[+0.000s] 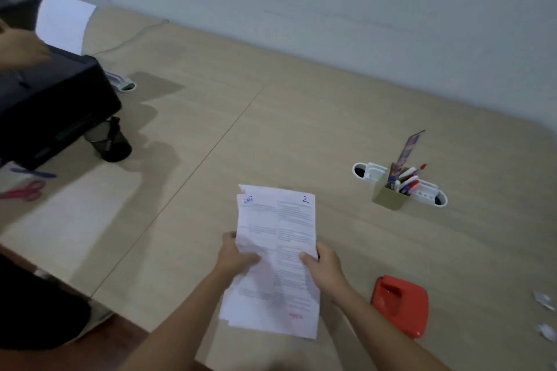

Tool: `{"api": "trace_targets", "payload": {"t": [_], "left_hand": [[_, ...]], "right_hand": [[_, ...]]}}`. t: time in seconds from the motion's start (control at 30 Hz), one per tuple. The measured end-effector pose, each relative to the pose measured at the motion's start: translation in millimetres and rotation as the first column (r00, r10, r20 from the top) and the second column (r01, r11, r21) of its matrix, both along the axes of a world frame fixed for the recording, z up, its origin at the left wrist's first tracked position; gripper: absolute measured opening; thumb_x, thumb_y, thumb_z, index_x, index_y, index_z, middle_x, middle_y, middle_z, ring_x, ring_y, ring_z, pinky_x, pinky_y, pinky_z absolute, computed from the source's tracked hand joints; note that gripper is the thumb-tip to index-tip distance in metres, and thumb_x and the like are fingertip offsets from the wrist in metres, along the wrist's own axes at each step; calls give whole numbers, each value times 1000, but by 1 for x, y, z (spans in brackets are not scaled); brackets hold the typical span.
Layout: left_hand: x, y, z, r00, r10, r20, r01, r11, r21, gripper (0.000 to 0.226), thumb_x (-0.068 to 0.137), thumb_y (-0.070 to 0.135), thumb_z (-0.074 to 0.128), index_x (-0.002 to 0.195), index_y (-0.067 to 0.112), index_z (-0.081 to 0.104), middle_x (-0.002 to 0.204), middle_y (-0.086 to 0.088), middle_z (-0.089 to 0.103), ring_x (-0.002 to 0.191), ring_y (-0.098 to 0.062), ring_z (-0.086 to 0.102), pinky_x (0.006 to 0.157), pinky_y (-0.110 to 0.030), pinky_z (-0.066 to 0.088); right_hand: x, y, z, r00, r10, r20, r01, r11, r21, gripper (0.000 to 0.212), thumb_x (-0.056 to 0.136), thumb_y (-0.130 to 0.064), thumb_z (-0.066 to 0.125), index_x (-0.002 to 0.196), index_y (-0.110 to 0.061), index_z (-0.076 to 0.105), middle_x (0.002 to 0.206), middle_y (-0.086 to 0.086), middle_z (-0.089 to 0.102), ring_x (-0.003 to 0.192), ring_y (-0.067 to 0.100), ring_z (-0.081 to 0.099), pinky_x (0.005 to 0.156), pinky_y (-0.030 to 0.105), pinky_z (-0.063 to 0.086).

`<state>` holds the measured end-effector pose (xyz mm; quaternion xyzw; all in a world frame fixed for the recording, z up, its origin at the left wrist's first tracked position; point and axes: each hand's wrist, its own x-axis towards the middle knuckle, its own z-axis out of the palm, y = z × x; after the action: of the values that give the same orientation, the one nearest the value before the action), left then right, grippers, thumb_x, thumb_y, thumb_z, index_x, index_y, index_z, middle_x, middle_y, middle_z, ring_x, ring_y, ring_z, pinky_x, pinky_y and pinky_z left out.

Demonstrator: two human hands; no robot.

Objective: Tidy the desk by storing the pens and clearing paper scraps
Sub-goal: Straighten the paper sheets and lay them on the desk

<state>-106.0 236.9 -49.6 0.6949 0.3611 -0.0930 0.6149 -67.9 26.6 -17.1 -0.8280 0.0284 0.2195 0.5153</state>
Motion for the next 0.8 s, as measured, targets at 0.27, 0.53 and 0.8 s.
{"api": "trace_targets", "payload": {"t": [0.27,0.53,0.8], "left_hand": [[40,0,75,868,-38,496,178,955,-239,49,74,10,75,120,7,58,117,-11,72,107,-30,68,86,-35,58],[36,-56,72,779,-36,625,82,996,-44,44,79,4,62,120,8,49,118,-16,63,110,-27,63,89,-35,54],[44,-60,57,861,-14,508,46,998,-50,33,84,0,63,111,15,52,101,6,67,90,-2,66,70,-10,54]], "right_hand": [[25,-33,58,970,-172,171,96,920,381,21,89,0,59,104,-12,67,107,8,73,96,21,71,82,36,60],[3,-24,38,914,-291,282,216,939,267,38,93,-3,51,130,-12,52,114,-8,64,107,2,61,87,12,48],[4,-28,28,904,-345,251,296,931,213,38,96,-9,48,132,-19,49,113,-12,61,105,4,60,88,19,46]]}}
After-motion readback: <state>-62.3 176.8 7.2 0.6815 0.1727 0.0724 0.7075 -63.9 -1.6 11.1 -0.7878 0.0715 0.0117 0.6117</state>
